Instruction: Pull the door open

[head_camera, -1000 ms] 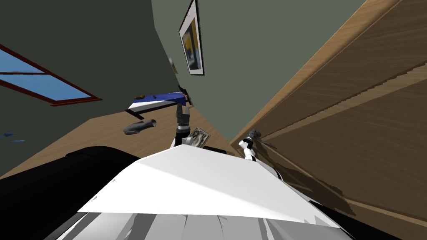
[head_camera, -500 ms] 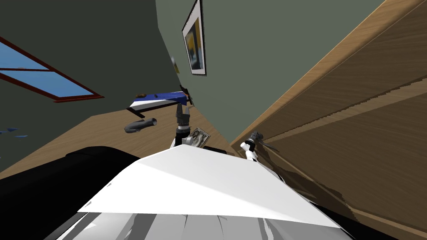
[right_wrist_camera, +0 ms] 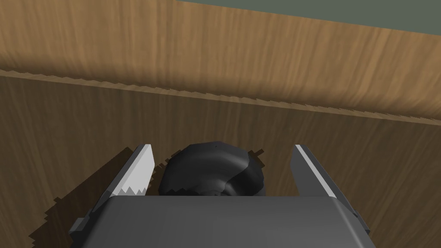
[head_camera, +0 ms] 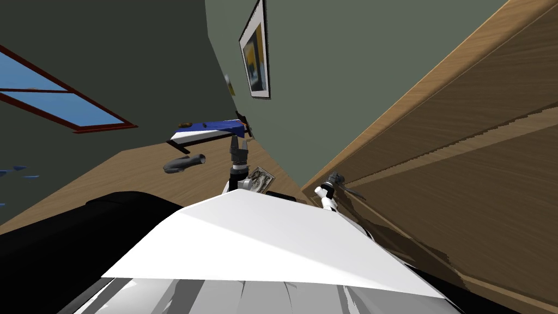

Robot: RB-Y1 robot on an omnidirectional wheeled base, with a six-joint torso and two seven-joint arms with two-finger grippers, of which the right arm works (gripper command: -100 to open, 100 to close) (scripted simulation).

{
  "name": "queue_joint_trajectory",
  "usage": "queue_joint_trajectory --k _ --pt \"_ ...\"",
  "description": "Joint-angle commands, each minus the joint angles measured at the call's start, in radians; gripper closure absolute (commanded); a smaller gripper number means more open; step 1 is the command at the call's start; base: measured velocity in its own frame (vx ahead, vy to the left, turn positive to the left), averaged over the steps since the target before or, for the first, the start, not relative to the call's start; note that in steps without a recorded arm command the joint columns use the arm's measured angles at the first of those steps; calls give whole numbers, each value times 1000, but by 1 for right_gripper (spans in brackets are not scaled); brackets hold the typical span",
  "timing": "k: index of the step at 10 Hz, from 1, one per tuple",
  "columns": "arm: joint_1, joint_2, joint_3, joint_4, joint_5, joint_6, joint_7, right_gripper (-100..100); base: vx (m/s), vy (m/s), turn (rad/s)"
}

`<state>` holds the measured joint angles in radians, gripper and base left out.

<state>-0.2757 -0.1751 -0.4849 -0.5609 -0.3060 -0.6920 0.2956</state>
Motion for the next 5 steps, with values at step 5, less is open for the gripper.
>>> queue_joint_trajectory --k 5 --pt "-8 -47 -11 27 -5 -15 -19 -100 0 9 -1"
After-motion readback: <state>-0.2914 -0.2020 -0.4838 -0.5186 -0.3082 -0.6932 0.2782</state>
